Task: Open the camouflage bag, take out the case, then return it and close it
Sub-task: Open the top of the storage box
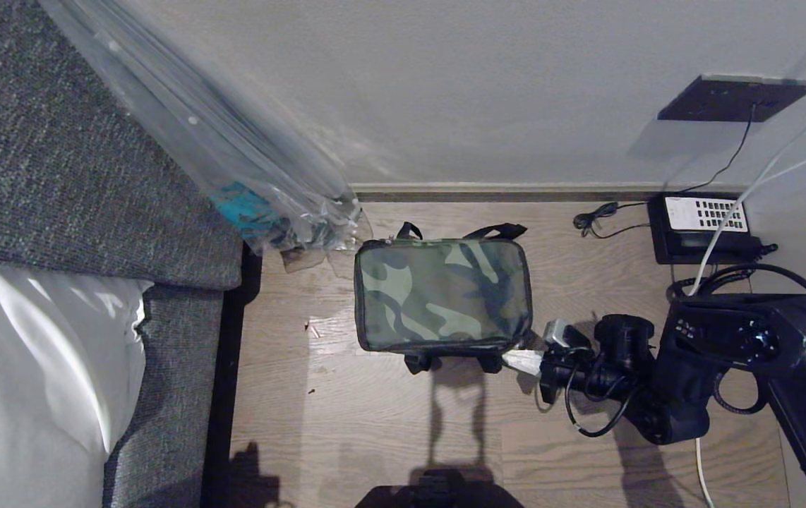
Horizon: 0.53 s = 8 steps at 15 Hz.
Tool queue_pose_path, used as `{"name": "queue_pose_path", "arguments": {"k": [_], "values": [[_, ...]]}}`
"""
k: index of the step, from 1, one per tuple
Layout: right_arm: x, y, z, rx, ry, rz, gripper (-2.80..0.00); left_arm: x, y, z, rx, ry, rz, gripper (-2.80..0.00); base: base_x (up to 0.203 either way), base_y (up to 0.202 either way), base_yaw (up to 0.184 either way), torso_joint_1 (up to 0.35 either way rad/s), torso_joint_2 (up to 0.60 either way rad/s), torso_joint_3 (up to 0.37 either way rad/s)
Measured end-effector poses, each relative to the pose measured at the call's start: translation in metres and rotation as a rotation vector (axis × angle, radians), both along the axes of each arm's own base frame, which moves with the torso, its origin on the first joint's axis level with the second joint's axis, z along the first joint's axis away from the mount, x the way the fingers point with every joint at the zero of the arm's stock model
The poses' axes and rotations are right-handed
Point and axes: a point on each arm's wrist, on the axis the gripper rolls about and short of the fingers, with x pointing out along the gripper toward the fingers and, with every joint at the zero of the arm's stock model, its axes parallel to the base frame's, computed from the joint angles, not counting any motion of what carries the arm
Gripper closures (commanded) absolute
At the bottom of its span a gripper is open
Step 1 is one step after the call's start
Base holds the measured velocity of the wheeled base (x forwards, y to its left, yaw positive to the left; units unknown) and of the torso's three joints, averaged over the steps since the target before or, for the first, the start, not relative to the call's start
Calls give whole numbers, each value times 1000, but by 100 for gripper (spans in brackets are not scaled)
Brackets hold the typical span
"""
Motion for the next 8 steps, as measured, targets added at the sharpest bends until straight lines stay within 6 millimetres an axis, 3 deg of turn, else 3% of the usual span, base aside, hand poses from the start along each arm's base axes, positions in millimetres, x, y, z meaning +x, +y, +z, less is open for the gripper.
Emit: {"name": "queue_pose_path", "arguments": {"k": [2, 3, 8], "values": [[-2, 0, -1, -28, -26, 7, 0, 0, 0, 0, 0, 0, 0, 0, 0, 0, 0, 0, 0, 0], [-3, -1, -2, -38, -31, 6, -280, 0, 0, 0, 0, 0, 0, 0, 0, 0, 0, 0, 0, 0], [-11, -2, -4, -67, 22, -8, -280, 0, 0, 0, 0, 0, 0, 0, 0, 0, 0, 0, 0, 0]]}}
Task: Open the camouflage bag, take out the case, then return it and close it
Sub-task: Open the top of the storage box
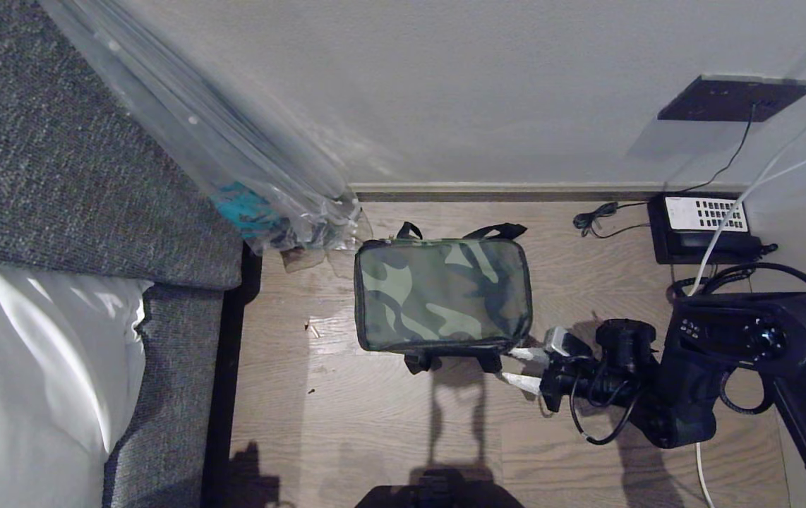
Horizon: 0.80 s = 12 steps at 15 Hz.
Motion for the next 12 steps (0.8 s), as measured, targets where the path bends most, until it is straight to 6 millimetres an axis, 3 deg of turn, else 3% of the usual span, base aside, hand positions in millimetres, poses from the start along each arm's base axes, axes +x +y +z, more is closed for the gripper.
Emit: {"name": "queue_pose_path", "arguments": {"k": [4, 12], "values": [[-9, -5, 9, -7, 40, -3, -280, 0, 0, 0, 0, 0, 0, 0, 0, 0, 0, 0, 0, 0], [8, -16, 17, -3, -125, -27, -280, 0, 0, 0, 0, 0, 0, 0, 0, 0, 0, 0, 0, 0]]}}
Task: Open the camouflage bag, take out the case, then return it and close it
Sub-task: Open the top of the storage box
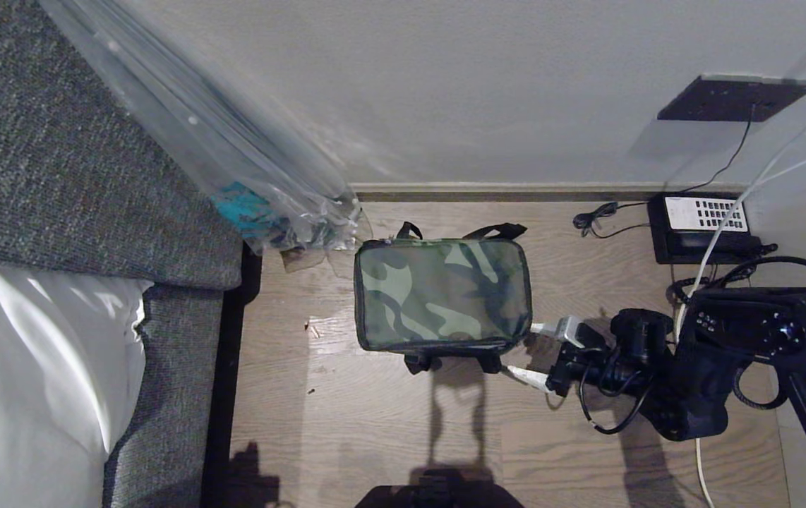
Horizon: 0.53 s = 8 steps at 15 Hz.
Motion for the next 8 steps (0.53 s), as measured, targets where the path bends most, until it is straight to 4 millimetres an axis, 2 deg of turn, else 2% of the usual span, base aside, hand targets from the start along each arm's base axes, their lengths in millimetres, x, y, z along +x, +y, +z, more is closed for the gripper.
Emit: {"name": "queue_pose_path", "arguments": {"k": [7, 8], "values": [[7, -4, -6, 8, -16, -7, -280, 0, 0, 0, 0, 0, 0, 0, 0, 0, 0, 0, 0, 0], [9, -4, -6, 9, -22, -8, -28, 0, 0, 0, 0, 0, 0, 0, 0, 0, 0, 0, 0, 0]]}}
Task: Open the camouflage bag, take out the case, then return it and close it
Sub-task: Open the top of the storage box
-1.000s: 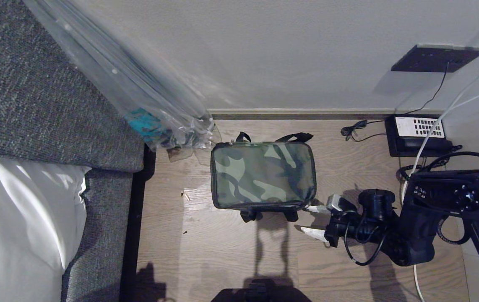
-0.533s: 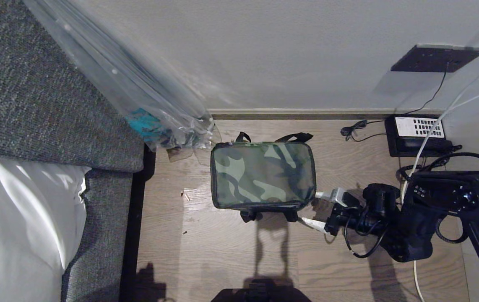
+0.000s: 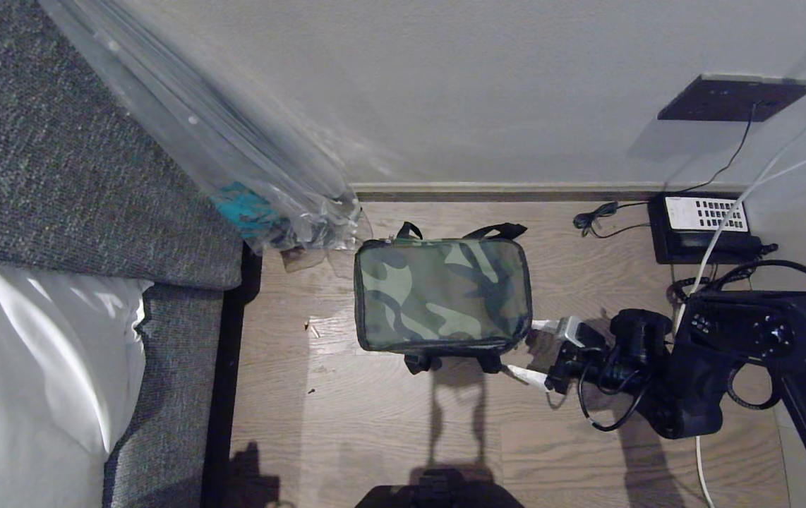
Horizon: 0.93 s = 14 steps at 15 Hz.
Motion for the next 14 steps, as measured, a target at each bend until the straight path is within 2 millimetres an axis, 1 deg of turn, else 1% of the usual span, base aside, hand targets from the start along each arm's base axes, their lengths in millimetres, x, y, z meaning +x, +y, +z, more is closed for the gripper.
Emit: {"name": "queue_pose_path", "arguments": {"k": [1, 11, 14], "values": [[2, 0, -1, 0, 0, -1, 0, 0, 0, 0, 0, 0, 0, 0, 0, 0, 0, 0, 0, 0], [6, 6, -7, 8, 6, 8, 0, 0, 0, 0, 0, 0, 0, 0, 0, 0, 0, 0, 0, 0], [5, 6, -5, 8, 10, 7, 0, 0, 0, 0, 0, 0, 0, 0, 0, 0, 0, 0, 0, 0]]}}
